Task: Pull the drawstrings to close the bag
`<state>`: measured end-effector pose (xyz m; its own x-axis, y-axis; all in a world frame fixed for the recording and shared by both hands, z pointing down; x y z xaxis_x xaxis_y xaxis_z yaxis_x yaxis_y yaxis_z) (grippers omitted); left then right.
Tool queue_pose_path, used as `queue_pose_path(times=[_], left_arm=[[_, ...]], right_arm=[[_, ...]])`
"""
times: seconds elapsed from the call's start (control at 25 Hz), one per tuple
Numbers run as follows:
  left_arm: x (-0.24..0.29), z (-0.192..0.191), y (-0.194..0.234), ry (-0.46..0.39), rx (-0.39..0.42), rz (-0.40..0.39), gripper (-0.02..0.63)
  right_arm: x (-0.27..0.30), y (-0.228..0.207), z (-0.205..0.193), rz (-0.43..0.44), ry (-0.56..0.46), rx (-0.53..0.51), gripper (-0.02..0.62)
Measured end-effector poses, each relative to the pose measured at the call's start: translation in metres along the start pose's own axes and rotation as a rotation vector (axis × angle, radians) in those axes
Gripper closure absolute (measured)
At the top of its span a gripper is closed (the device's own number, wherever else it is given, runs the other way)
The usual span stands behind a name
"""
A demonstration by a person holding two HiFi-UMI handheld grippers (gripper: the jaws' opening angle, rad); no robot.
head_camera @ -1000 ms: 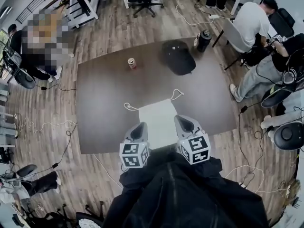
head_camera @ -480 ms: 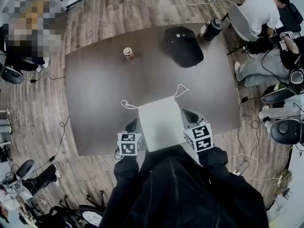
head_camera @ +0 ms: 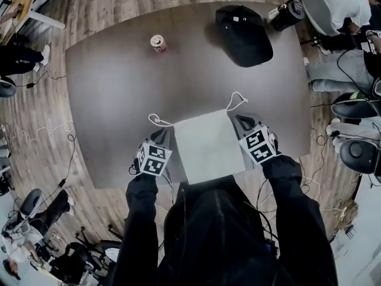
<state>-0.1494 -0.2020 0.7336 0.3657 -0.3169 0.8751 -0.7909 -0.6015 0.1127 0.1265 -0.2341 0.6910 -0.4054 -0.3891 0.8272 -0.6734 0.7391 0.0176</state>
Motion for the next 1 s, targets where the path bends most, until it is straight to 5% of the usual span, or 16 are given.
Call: queue_pose_path(times=[0.2, 0.36, 0.76, 1.0], left_arm=[[0.025, -0.004, 0.013, 0.057, 0.155, -0.068, 0.567], [0.036, -0.005, 0.010, 0.098, 0.292, -0.140, 0.482], [0.062, -0.005, 0.009, 0.158, 0.463, -0.219, 0.442], [0.063, -0.004, 0.011, 0.174, 0.476, -0.243, 0.437]], right_arm=[[0.034, -0.015, -0.012, 0.033, 0.086, -0.061, 0.571], [0.049, -0.021, -0.014, 0.087, 0.123, -0.132, 0.522], [0.088, -0.027, -0.027, 0.197, 0.295, -0.513, 0.425], [0.095, -0.018, -0.037, 0.262, 0.357, -0.543, 0.465]])
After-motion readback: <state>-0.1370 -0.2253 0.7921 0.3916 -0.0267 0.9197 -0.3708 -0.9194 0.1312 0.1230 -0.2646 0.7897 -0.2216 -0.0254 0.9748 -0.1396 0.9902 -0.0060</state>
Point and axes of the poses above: the fingertips, and each gripper's own axes: x forward along the fingers, y to its left, z out of its top, the point moved 4 cm from there along -x, backward along the fingers, and after that the axes turned 4 degrees about -x, right-handed, at the moved point
